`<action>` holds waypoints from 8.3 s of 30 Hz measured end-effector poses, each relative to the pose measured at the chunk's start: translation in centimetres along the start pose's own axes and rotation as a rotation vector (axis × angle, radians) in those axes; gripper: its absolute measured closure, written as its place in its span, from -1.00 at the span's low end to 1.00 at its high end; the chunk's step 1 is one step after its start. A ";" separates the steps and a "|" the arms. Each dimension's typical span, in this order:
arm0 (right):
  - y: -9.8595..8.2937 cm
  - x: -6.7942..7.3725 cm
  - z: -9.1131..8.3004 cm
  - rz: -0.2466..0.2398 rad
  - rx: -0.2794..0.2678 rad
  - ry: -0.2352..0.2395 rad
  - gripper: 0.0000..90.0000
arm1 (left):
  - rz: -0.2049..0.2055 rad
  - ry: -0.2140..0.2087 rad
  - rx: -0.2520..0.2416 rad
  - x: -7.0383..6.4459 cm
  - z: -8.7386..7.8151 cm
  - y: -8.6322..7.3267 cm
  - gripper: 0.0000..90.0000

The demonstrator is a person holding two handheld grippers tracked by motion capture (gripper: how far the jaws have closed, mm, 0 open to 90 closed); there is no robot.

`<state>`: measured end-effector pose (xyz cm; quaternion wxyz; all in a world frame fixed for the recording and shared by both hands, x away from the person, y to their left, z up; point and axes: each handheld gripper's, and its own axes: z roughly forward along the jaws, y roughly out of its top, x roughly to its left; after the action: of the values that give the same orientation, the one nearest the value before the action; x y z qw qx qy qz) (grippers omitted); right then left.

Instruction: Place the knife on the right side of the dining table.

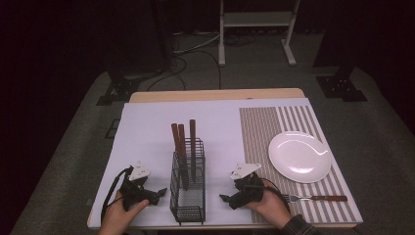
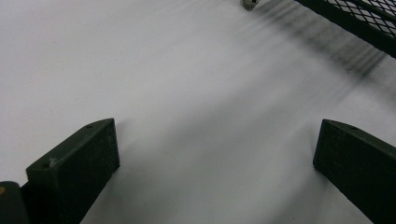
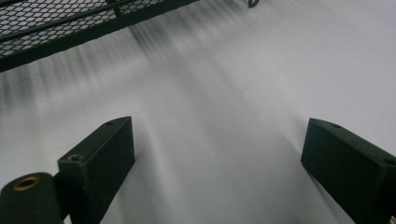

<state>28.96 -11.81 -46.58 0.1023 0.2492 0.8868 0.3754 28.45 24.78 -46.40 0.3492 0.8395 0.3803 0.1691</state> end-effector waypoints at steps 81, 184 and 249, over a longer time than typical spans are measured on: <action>10.2 -3.7 -5.2 0.066 -0.183 0.067 -0.70 | 0.000 -0.001 0.000 0.0 0.0 0.0 -1.00; 19.6 -1.7 -10.1 -0.011 -0.512 0.217 0.73 | 0.002 -0.002 0.003 0.0 0.0 0.0 -1.00; 14.8 -12.9 -16.7 0.166 -0.609 -0.263 0.76 | 0.000 -0.001 -0.001 0.0 0.0 0.0 -1.00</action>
<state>39.22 -19.93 -24.36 0.2546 0.3250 0.6900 0.5945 28.45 24.79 -46.41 0.3498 0.8394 0.3802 0.1689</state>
